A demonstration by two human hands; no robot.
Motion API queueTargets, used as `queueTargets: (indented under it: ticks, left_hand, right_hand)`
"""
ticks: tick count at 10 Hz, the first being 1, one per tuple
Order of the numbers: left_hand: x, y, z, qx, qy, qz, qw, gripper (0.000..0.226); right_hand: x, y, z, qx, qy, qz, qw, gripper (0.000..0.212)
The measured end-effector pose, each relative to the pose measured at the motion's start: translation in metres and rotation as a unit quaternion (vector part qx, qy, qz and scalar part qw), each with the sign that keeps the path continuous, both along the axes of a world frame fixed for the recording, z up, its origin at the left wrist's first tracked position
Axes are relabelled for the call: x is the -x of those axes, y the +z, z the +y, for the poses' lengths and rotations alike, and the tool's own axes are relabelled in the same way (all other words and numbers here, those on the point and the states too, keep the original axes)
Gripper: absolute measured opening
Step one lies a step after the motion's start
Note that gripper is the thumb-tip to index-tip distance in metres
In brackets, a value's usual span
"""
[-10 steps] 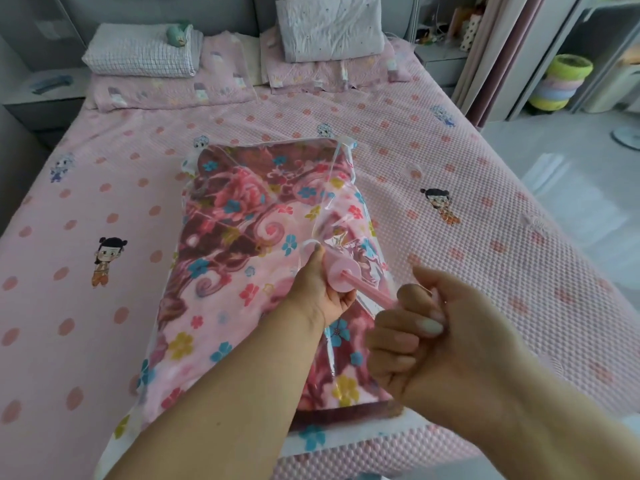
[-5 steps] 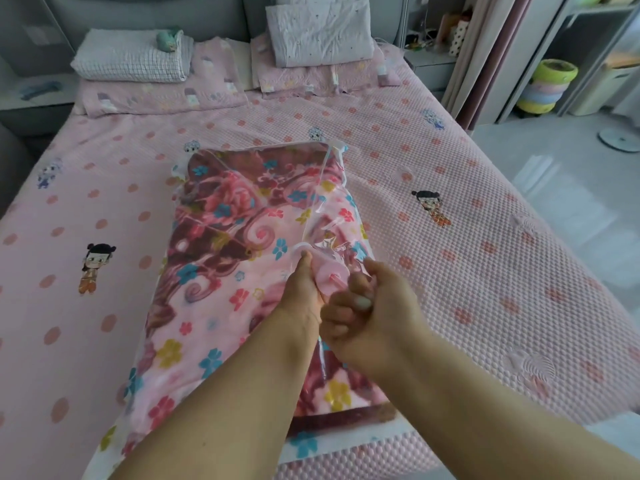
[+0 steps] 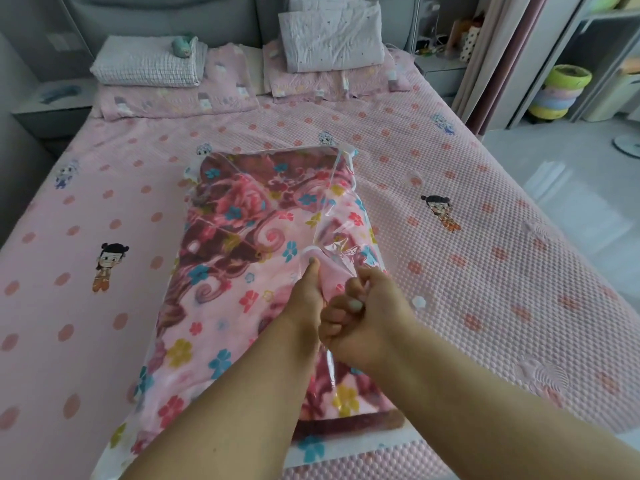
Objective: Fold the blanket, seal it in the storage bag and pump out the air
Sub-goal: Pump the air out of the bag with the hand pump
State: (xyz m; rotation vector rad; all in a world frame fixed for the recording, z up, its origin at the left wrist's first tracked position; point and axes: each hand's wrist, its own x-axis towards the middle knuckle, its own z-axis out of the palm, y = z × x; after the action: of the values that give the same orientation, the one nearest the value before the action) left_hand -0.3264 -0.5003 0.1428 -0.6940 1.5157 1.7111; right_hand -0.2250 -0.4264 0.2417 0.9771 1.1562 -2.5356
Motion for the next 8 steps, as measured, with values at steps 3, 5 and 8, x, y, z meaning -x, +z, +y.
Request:
queueTargets:
  ticks: [3, 5, 8]
  left_hand:
    - [0.001, -0.001, -0.002, -0.123, 0.098, -0.035, 0.987, 0.081]
    - [0.005, -0.004, -0.002, -0.134, 0.125, -0.016, 0.983, 0.045]
    - [0.002, 0.008, 0.001, -0.109, 0.057, 0.002, 0.992, 0.045]
  right_hand:
    - [0.014, 0.003, -0.008, 0.051, -0.021, -0.034, 0.998, 0.05]
    - [-0.025, 0.028, -0.011, 0.103, -0.007, -0.035, 0.994, 0.048]
    - [-0.013, 0.02, -0.003, 0.093, 0.01, 0.022, 0.995, 0.046]
